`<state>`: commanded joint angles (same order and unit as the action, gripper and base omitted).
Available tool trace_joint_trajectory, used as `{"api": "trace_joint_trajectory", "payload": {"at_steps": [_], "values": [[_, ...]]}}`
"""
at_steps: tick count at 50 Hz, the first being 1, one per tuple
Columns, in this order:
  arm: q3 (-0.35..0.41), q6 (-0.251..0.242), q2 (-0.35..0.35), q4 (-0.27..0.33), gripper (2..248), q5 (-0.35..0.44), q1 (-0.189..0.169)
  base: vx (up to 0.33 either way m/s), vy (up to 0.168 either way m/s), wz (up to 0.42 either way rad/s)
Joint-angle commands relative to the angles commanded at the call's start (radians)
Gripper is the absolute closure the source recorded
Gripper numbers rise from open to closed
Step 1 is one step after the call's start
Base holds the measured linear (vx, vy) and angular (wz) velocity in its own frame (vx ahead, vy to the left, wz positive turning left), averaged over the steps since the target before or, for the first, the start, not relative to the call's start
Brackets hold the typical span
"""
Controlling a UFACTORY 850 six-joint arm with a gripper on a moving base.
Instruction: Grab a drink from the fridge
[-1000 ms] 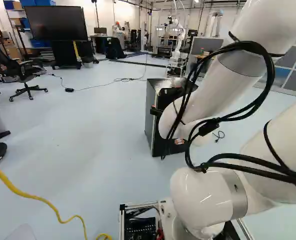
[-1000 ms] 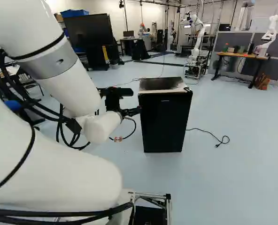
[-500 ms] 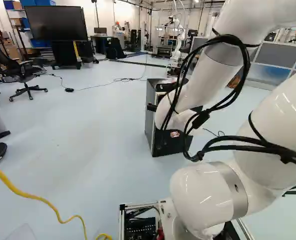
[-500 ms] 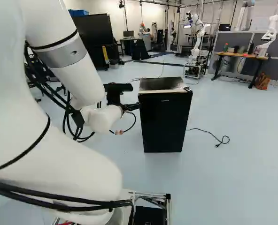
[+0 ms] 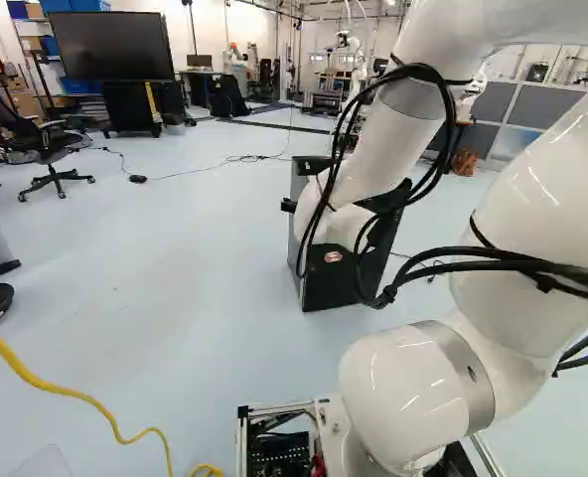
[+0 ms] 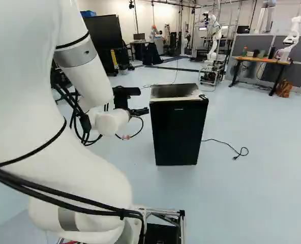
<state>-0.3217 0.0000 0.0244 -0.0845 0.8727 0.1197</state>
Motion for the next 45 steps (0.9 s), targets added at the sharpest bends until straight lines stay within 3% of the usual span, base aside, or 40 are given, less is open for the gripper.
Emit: {"api": "trace_joint_trajectory", "payload": {"at_steps": [21, 45], "values": [[-0.063, 0.000, -0.062, -0.091, 3, 0.000, 0.068, 0.000, 0.000, 0.000], [-0.118, 0.000, -0.118, -0.238, 3, 0.028, 0.145, 0.000, 0.000, 0.000]]}}
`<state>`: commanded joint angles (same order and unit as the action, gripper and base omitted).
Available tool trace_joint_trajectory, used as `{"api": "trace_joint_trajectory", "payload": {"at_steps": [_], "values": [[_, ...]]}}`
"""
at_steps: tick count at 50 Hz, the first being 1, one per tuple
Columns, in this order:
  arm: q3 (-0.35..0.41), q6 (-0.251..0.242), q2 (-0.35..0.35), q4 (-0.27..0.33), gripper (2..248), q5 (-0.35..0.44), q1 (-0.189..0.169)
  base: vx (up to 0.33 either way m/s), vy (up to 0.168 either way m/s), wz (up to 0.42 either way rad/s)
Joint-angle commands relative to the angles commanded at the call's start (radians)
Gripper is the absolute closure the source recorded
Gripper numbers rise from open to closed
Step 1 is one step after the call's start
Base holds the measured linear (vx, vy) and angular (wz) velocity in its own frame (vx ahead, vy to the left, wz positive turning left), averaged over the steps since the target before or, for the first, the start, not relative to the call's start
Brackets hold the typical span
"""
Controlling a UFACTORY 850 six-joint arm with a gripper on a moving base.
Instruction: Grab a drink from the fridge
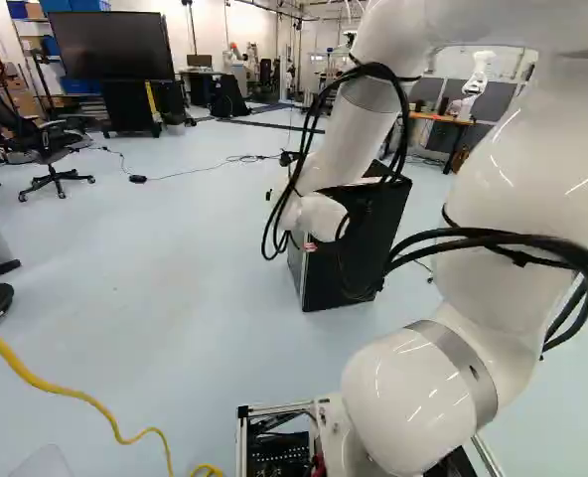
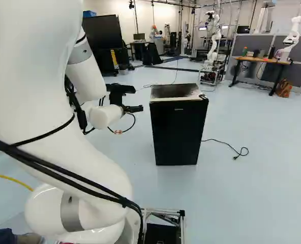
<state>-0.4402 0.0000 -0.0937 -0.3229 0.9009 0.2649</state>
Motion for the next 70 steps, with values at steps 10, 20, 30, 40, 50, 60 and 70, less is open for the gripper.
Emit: {"api": "trace_joint_trajectory", "payload": {"at_steps": [10, 20, 30, 40, 50, 60, 70], "values": [[-0.029, 0.000, -0.048, -0.064, 3, 0.018, 0.028, 0.000, 0.000, 0.000], [-0.061, 0.000, -0.101, -0.129, 3, 0.043, 0.050, 0.000, 0.000, 0.000], [-0.085, 0.000, -0.147, -0.192, 3, 0.073, 0.062, 0.000, 0.000, 0.000], [-0.106, 0.000, -0.188, -0.256, 3, 0.105, 0.068, 0.000, 0.000, 0.000], [-0.125, 0.000, -0.229, -0.319, 3, 0.136, 0.070, 0.000, 0.000, 0.000], [-0.149, 0.000, -0.273, -0.383, 3, 0.169, 0.069, 0.000, 0.000, 0.000], [-0.182, 0.000, -0.322, -0.447, 3, 0.202, 0.066, 0.000, 0.000, 0.000]]}}
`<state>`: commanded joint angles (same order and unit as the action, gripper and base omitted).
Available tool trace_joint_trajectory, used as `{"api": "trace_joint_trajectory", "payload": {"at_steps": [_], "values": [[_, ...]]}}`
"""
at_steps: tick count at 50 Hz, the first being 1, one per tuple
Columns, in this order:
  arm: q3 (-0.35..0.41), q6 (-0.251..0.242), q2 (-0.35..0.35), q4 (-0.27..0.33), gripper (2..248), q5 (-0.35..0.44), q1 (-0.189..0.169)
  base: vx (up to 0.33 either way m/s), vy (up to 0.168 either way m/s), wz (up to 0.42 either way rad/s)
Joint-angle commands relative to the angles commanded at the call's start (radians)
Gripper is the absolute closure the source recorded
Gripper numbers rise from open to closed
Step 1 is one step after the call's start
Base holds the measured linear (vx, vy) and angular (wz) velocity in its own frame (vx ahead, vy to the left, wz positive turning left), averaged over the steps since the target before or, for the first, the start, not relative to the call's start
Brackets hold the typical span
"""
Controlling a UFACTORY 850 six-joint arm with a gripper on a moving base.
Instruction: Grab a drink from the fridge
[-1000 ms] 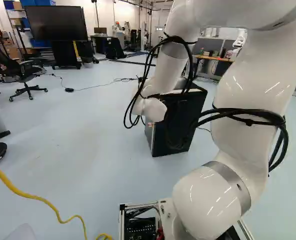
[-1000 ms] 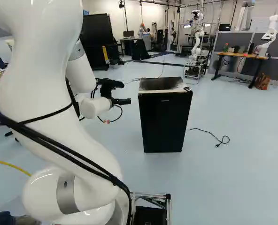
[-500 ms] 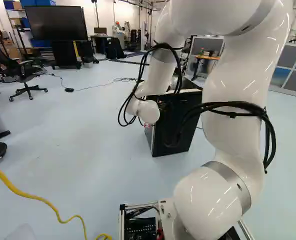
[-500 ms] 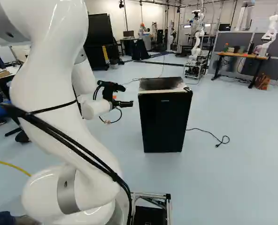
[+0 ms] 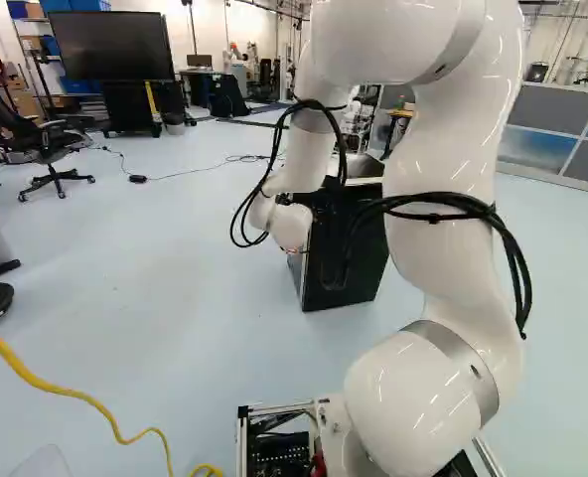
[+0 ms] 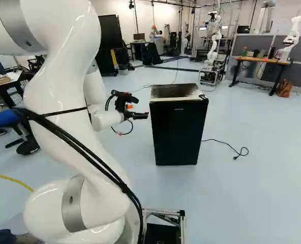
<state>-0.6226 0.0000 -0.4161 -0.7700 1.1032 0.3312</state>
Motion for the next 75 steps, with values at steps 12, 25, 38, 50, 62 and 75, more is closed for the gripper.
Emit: {"api": "trace_joint_trajectory", "payload": {"at_steps": [12, 25, 38, 50, 62, 75], "values": [[-0.044, 0.000, -0.062, -0.074, 3, 0.037, -0.006, 0.000, 0.000, 0.000], [-0.096, 0.000, -0.124, -0.122, 3, 0.057, -0.014, 0.000, 0.000, 0.000], [-0.148, 0.000, -0.162, -0.127, 3, 0.058, -0.022, 0.000, 0.000, 0.000], [-0.196, 0.000, -0.194, -0.127, 3, 0.058, -0.032, 0.000, 0.000, 0.000], [-0.228, 0.000, -0.215, -0.127, 3, 0.058, -0.047, 0.000, 0.000, 0.000], [-0.247, 0.000, -0.227, -0.133, 3, 0.058, -0.067, 0.000, 0.000, 0.000]]}}
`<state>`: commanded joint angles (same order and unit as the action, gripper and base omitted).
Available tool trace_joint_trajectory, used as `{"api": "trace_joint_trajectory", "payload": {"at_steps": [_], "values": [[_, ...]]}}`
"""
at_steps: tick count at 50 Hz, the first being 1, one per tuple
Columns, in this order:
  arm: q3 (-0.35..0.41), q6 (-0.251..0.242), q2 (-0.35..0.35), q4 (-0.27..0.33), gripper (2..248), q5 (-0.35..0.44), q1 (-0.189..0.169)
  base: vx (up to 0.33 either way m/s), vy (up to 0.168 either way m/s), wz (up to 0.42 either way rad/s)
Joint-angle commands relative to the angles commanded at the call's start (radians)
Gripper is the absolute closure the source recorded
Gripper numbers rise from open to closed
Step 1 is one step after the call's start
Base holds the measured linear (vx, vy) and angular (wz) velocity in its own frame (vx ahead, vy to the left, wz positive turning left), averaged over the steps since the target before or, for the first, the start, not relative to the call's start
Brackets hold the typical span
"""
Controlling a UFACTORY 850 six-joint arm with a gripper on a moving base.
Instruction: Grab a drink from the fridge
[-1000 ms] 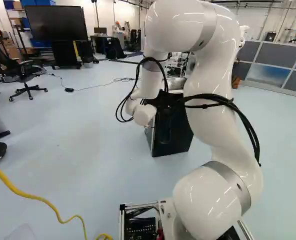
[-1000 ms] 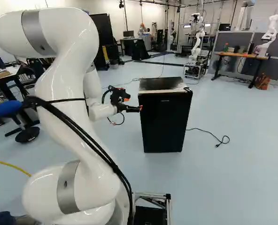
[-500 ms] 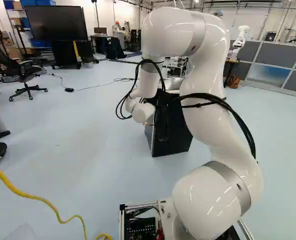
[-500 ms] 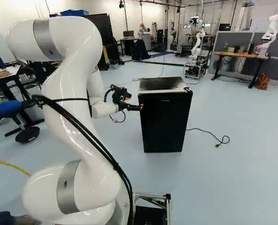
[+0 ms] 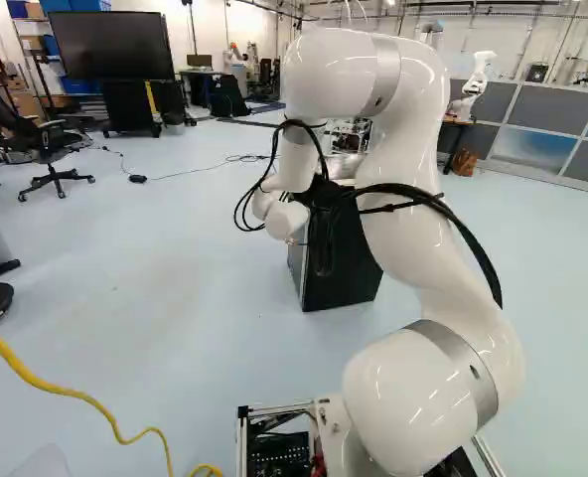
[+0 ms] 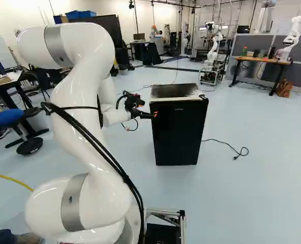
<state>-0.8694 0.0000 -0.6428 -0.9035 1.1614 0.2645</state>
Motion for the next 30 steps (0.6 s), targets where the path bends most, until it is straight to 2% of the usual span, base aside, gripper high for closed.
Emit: {"api": "trace_joint_trajectory", "payload": {"at_steps": [30], "values": [[-0.045, 0.000, -0.029, -0.016, 3, 0.000, -0.035, 0.000, 0.000, 0.000]]}}
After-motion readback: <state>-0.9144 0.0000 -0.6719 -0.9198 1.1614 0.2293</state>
